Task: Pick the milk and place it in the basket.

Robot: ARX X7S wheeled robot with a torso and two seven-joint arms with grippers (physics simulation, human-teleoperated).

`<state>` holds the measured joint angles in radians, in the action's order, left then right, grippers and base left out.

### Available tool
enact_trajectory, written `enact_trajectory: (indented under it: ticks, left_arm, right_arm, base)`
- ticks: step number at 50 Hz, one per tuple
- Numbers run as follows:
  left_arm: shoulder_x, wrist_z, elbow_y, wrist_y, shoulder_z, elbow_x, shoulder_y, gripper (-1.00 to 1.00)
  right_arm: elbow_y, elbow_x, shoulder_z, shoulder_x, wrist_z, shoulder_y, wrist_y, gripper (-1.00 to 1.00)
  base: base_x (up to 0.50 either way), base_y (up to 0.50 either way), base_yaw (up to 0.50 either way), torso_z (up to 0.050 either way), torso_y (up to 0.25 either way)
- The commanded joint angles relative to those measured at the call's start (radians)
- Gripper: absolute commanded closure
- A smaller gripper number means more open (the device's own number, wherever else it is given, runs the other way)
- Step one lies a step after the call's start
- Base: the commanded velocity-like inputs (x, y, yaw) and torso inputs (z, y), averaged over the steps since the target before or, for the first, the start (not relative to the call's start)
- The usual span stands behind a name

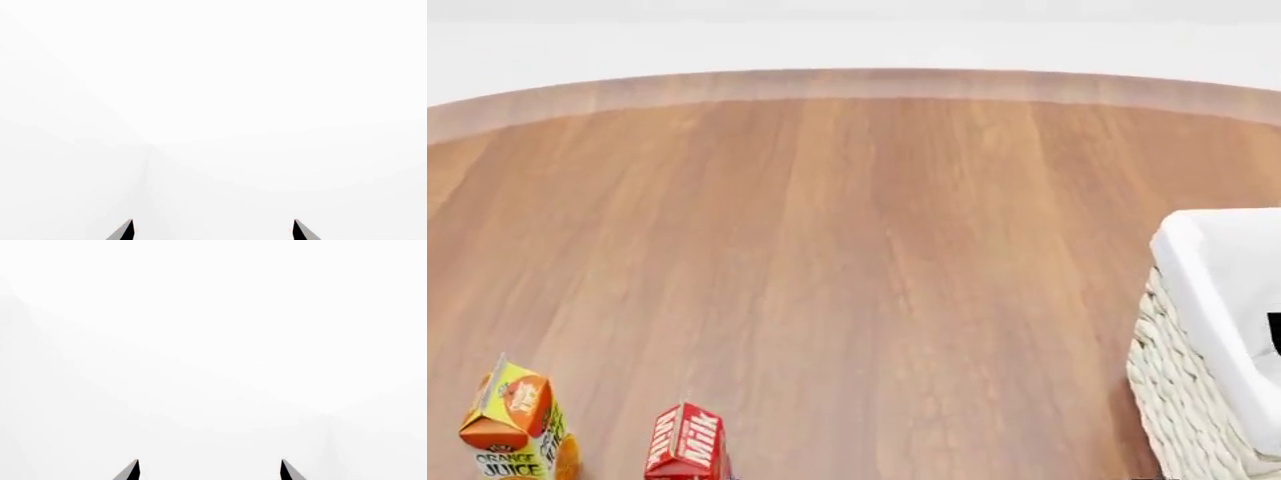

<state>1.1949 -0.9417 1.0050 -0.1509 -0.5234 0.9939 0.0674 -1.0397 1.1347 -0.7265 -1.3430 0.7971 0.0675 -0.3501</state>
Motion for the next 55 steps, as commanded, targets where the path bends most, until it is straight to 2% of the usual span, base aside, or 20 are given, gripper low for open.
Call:
enact_trajectory:
  ticks: [1,25,55]
  left_arm:
    - [-0.021,0.020,-0.005,0.013,-0.019,-0.020,-0.003,-1.00]
    - [-0.020,0.019,-0.008,0.016,-0.016,-0.026,-0.008,-1.00]
    - [-0.016,0.014,-0.013,0.023,-0.010,-0.032,-0.013,-1.00]
  right_arm:
    - [0.002,-0.027,-0.032,0.022,-0.015,-0.021,0.010,-1.00]
    - [0.005,-0.050,-0.031,0.024,-0.007,-0.059,0.019,-1.00]
    - [0.005,-0.073,-0.046,0.022,-0.022,-0.096,0.027,-1.00]
  base:
    - [0.50,0.00,0.00,0.000,0.000]
    - [0.48,0.00,0.00,0.000,0.002]
    - [0.01,0.00,0.00,0.000,0.000]
